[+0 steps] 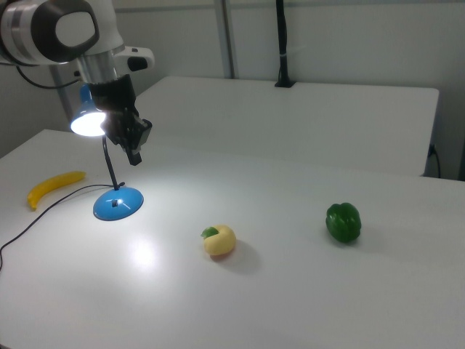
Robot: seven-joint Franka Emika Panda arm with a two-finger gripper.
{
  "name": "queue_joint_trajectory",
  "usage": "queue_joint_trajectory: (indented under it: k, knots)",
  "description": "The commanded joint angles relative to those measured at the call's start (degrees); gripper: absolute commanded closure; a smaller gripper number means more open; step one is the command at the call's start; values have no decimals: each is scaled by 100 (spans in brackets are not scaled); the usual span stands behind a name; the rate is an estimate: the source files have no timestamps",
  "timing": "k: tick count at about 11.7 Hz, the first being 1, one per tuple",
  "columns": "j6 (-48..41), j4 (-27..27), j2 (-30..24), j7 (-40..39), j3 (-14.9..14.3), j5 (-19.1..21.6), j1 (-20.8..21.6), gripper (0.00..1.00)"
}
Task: Turn off lamp
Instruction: 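Move the gripper down toward the switch on the blue lamp base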
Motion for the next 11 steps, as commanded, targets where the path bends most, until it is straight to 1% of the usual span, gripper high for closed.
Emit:
queue_joint_trajectory:
  k: [1,4,6,11]
  knots:
    - [-7,27,175,-53,14,76,159,100]
    - [589,-262,377,0,155,76,369,100]
    - [1021,-333,596,18,155,76,554,100]
    - [1848,-430,1062,-79,164,67,836,100]
